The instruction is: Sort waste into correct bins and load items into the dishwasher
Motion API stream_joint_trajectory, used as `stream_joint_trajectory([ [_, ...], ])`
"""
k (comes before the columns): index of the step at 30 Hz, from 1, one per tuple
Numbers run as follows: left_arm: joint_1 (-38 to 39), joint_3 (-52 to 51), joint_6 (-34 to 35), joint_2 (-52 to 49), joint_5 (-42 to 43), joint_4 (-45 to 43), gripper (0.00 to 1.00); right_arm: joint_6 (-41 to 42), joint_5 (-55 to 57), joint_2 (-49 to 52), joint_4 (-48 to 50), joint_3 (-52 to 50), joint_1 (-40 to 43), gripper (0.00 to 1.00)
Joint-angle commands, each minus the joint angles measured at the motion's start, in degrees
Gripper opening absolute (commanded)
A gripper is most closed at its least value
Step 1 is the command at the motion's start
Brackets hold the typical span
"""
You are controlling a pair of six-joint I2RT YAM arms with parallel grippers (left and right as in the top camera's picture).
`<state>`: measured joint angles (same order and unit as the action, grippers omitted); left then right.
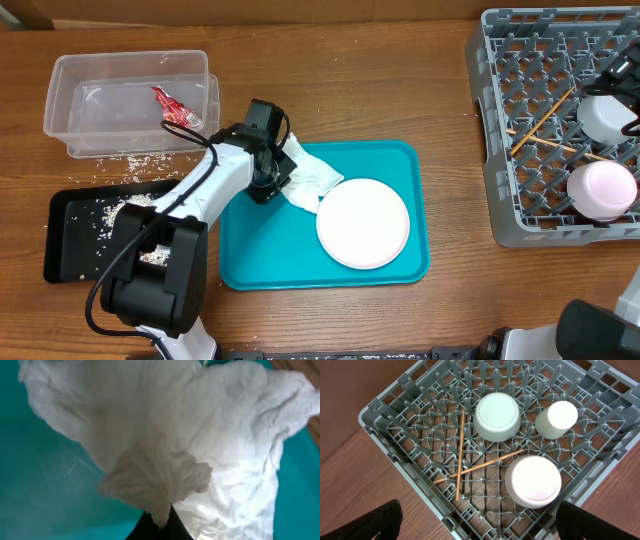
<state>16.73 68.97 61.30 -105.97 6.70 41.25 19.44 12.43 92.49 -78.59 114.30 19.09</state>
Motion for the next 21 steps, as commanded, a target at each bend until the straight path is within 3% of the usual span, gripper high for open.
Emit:
stream_joint_trajectory([
  [1,-0.68,5.31,-3.08,3.43,2.75,4.17,0.04,0.07,0.57,-0.44,0.28,0.13,-0.07,1.0],
  [10,-0.7,18.71,-5.62,12.44,-8.68,18.8,0.04,0.07,0.57,-0.44,0.28,0.13,-0.07,1.0],
  [18,-1.18,20.79,-5.57,17.27,-37.66,12.07,0.04,0.07,0.57,-0.44,0.28,0.13,-0.07,1.0],
  [21,-3.23,20.76,-5.6,16.39,-43.1,8.35,0.04,0.07,0.57,-0.44,0.28,0.13,-0.07,1.0],
])
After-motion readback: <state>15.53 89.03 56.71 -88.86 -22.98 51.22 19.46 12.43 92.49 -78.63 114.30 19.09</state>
